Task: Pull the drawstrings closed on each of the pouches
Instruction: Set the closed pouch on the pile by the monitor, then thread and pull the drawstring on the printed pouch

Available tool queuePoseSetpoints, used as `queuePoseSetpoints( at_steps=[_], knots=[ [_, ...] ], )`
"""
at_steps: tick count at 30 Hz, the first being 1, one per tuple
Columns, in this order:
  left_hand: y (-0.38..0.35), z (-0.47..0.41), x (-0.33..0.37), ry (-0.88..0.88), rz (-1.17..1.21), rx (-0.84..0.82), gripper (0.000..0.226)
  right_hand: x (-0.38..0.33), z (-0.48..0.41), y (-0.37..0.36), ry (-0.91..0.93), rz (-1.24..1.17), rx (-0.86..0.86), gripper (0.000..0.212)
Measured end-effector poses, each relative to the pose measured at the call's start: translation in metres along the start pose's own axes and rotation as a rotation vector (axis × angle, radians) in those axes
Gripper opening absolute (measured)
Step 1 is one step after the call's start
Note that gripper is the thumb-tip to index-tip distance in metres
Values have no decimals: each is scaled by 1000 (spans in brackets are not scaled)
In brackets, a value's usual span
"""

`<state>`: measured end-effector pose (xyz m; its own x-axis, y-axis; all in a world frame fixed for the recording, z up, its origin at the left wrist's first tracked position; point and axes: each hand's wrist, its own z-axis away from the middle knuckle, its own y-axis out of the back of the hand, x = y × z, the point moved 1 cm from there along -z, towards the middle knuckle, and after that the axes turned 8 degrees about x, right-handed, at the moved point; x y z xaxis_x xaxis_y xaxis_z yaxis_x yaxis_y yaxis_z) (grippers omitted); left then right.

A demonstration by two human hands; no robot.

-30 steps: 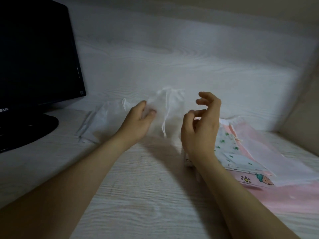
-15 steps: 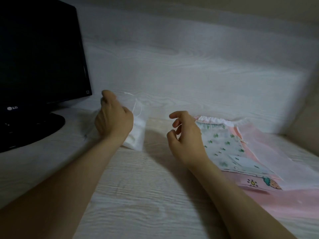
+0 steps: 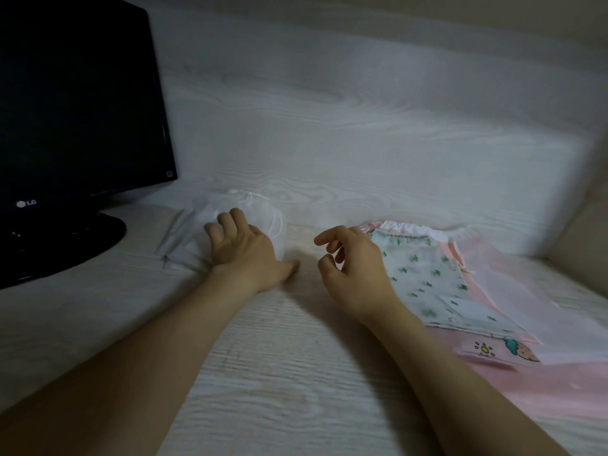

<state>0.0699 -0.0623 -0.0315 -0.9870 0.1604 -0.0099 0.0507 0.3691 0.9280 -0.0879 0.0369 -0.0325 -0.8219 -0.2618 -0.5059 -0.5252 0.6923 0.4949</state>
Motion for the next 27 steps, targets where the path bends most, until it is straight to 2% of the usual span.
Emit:
queuePoseSetpoints(
  at_steps=[2, 5, 7, 9, 13, 15, 17, 19, 21, 24, 27],
  knots=[
    [-5, -1, 0, 2, 6, -57, 121, -1, 0, 0, 2, 12, -15, 31],
    [-12, -1, 2, 28, 50, -131, 101, -1, 0, 0, 9, 28, -30, 29],
    [-14, 1, 3, 47, 38, -132, 98, -1, 0, 0, 3, 36, -44, 28],
    [-13, 2, 4, 44, 39, -37, 94, -2, 0, 0, -3, 54, -59, 27],
    [3, 4, 7, -65, 118, 328, 72, -4, -1, 4, 39, 181, -89, 28],
    [6, 4, 11, -205, 216, 419, 62, -6, -3, 11, 72, 328, -109, 30],
    [6, 5, 15, -413, 339, 460, 45, -6, -7, 19, 19, 514, -124, 33],
    [2, 9, 20, -579, 492, 393, 25, -3, -9, 27, -112, 657, -147, 29],
    [-4, 12, 26, -666, 629, 256, 15, 2, -7, 34, -273, 690, -189, 17],
    [-13, 17, 32, -709, 684, 51, 25, 7, -3, 40, -389, 689, -272, 18],
    [-18, 17, 31, -680, 715, -65, 34, 4, -3, 41, -350, 733, -255, 14]
  ],
)
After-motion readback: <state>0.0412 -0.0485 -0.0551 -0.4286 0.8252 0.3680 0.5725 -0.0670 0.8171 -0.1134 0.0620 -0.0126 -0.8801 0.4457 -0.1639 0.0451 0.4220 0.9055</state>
